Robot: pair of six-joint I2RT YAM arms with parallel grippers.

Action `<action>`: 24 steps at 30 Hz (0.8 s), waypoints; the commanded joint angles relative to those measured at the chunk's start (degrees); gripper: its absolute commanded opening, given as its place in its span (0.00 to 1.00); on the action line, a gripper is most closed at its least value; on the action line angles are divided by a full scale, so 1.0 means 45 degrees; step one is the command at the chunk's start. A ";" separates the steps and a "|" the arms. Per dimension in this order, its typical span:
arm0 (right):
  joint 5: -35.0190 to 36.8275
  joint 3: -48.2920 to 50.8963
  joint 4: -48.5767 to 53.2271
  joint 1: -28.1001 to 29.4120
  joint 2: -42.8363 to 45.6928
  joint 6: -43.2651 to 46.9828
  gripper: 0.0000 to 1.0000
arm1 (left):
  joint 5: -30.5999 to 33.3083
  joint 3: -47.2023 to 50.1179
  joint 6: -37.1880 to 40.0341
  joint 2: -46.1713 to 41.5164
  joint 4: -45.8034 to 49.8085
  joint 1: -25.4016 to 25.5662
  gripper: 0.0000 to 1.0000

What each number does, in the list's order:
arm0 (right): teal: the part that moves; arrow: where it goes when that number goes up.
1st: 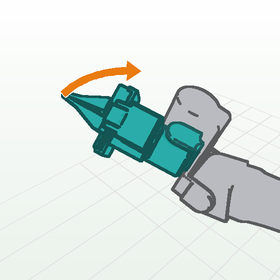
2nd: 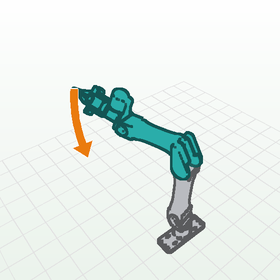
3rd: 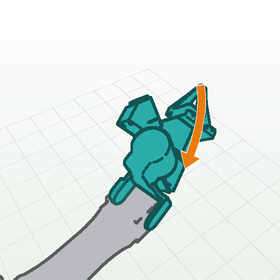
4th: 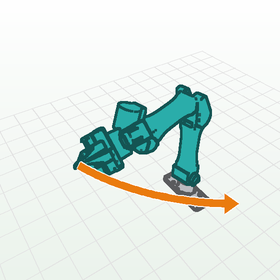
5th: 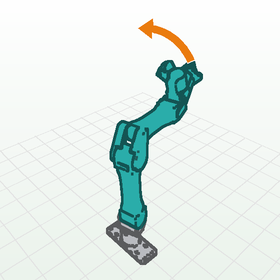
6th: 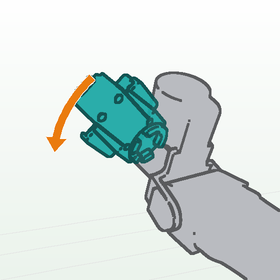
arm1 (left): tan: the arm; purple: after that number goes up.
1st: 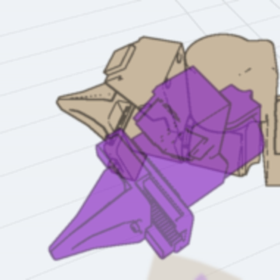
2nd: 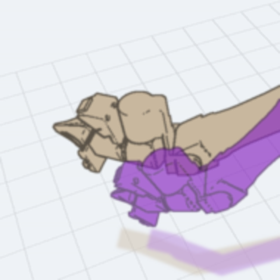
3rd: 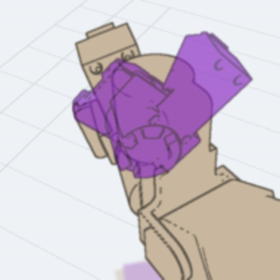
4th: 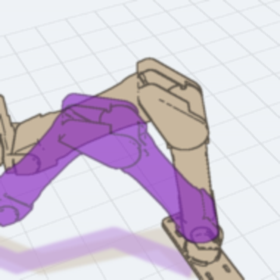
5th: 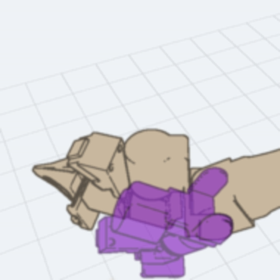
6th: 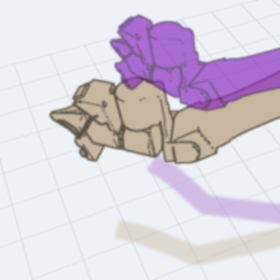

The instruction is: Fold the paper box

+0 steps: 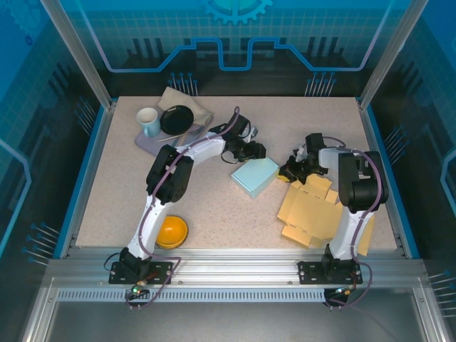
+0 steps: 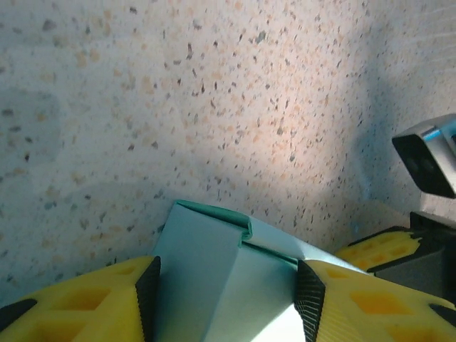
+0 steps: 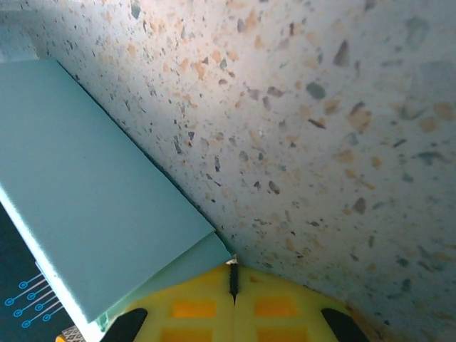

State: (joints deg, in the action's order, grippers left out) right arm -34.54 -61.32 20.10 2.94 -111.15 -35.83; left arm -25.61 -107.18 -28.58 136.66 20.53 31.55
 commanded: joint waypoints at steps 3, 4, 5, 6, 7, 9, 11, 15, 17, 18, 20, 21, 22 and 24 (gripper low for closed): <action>-0.1220 -0.0124 -0.5328 0.1175 -0.0487 0.0014 0.00 | -0.7105 0.0655 -0.1752 0.0589 -0.1479 0.4442 0.53; -0.1211 -0.0034 -0.5498 0.1193 -0.0335 -0.0004 0.00 | -0.7249 0.0727 -0.1918 0.0552 -0.1667 0.4510 0.53; -0.1177 0.0043 -0.5648 0.1184 -0.0216 -0.0039 0.00 | -0.7311 0.0799 -0.2035 0.0532 -0.1789 0.4549 0.52; -0.1101 0.0137 -0.5822 0.1188 -0.0039 -0.0109 0.00 | -0.7365 0.0846 -0.2135 0.0511 -0.1861 0.4605 0.52; -0.0956 0.0269 -0.6008 0.1201 0.0153 -0.0225 0.00 | -0.7371 0.0942 -0.2200 0.0493 -0.1868 0.4646 0.52; -0.0829 0.0453 -0.6389 0.1175 0.0442 -0.0524 0.00 | -0.7340 0.1144 -0.2223 0.0437 -0.1868 0.4688 0.52; -0.0770 0.0721 -0.6968 0.1107 0.0738 -0.0968 0.00 | -0.7233 0.1408 -0.2248 0.0345 -0.1858 0.4688 0.52; -0.0775 0.1144 -0.7820 0.1046 0.1208 -0.1674 0.00 | -0.7016 0.1738 -0.2165 0.0199 -0.1570 0.4668 0.51; -0.0836 0.1373 -0.8543 0.1037 0.1399 -0.2023 0.00 | -0.6997 0.1839 -0.2165 0.0114 -0.1517 0.4669 0.50; -0.0902 0.1442 -0.8704 0.1031 0.1511 -0.2173 0.00 | -0.6966 0.1917 -0.2165 0.0045 -0.1550 0.4668 0.50; -0.1031 0.1486 -0.8919 0.1027 0.1712 -0.2353 0.00 | -0.6976 0.2016 -0.2160 -0.0092 -0.1609 0.4669 0.50; -0.1073 0.1555 -0.9046 0.1041 0.1825 -0.2475 0.00 | -0.6976 0.2039 -0.2183 -0.0161 -0.1626 0.4668 0.50; -0.1108 0.1617 -0.9173 0.1034 0.1983 -0.2557 0.00 | -0.7020 0.2066 -0.2240 -0.0208 -0.1696 0.4666 0.50; -0.1112 0.1644 -0.9271 0.1056 0.2245 -0.2623 0.00 | -0.7101 0.2088 -0.2377 -0.0289 -0.1851 0.4668 0.50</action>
State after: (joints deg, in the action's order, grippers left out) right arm -31.27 -50.59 4.21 2.96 -104.47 -46.63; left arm -26.17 -100.27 -34.59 134.72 9.61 32.01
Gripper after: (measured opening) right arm 0.043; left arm 0.503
